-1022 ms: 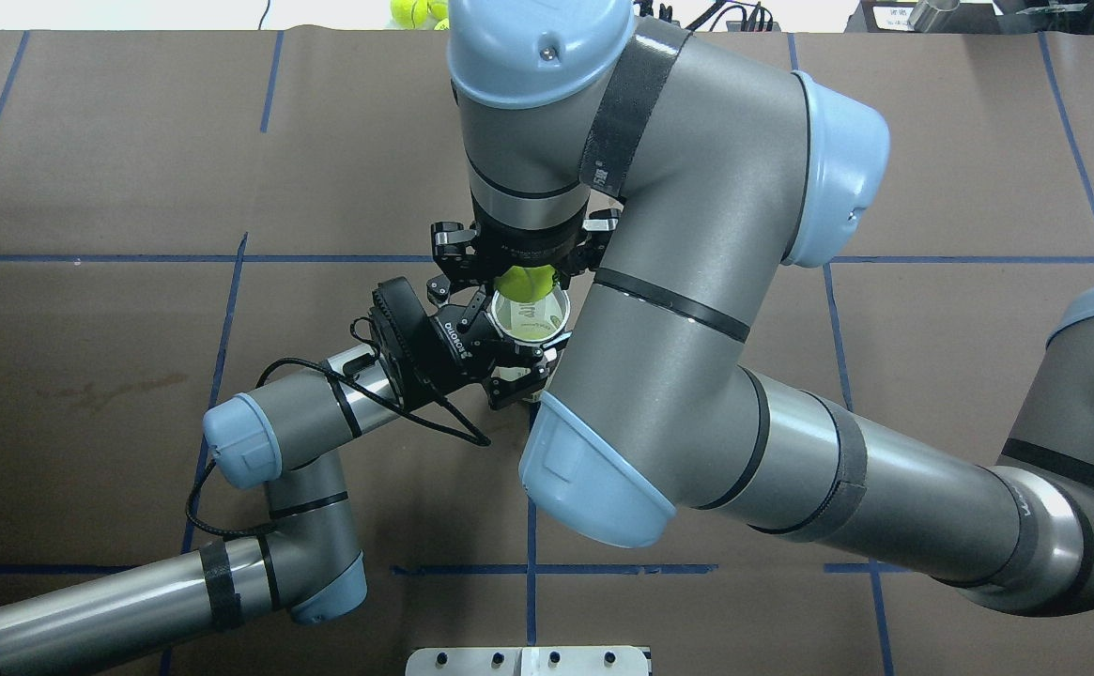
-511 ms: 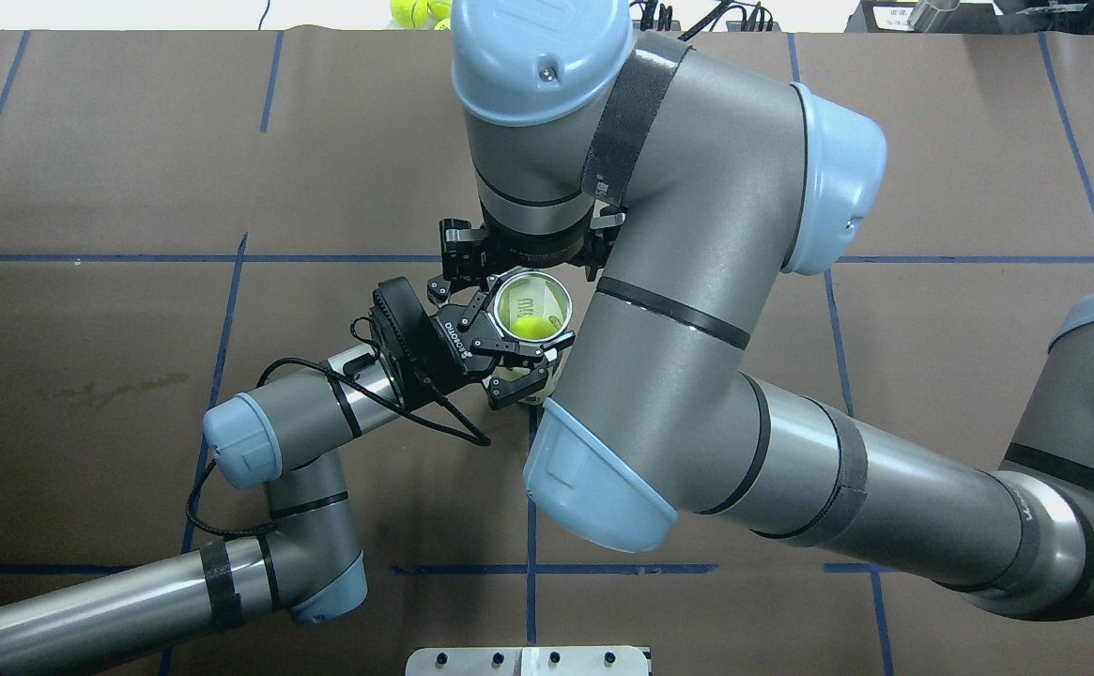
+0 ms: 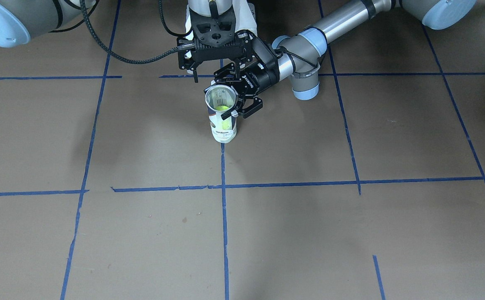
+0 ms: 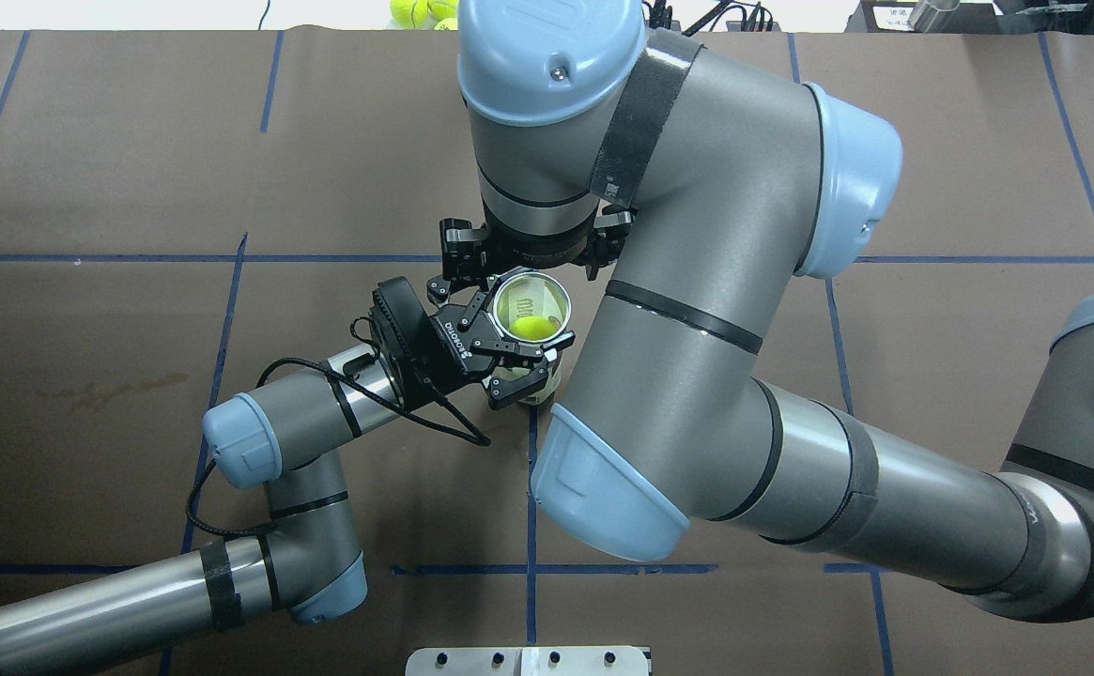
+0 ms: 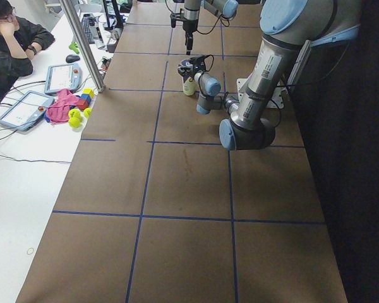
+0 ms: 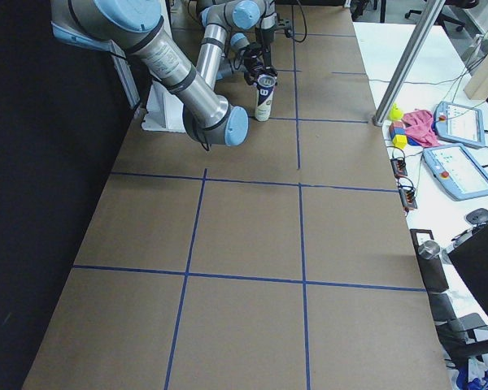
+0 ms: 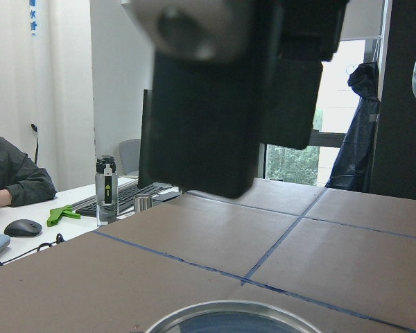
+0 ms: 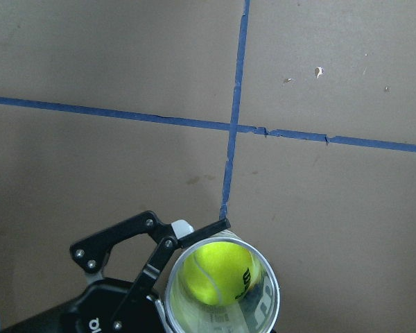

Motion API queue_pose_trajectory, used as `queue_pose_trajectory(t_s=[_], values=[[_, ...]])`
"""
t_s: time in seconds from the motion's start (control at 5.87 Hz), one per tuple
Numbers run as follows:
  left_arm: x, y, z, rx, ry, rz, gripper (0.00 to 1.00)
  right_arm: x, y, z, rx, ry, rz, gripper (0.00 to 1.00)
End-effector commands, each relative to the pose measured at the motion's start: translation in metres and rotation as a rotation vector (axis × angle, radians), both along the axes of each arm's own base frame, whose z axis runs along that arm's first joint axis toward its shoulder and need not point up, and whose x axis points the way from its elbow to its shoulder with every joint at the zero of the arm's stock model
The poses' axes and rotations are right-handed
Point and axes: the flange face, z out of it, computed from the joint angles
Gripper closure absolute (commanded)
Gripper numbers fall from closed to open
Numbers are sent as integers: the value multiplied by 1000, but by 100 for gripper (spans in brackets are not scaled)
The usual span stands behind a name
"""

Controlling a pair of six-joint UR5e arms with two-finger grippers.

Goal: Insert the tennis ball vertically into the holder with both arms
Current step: 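Open the right gripper to drop the second ball into the can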

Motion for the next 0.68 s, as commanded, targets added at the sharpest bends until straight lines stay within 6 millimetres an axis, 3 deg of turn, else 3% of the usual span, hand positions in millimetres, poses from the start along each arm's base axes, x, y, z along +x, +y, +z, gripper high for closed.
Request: queue_pose_trajectory(t_s=[0.0,0.17,0.51], values=[[-2,-2,-1,1,3,-5,1,5,3,2,7,-7,-3,0],[-5,-4,-1,-7,10,-23,0,7,1,2,7,-7,0,0],[-17,-1,-21,3,57,-31,0,20,1,5,20,-18,-2,0]])
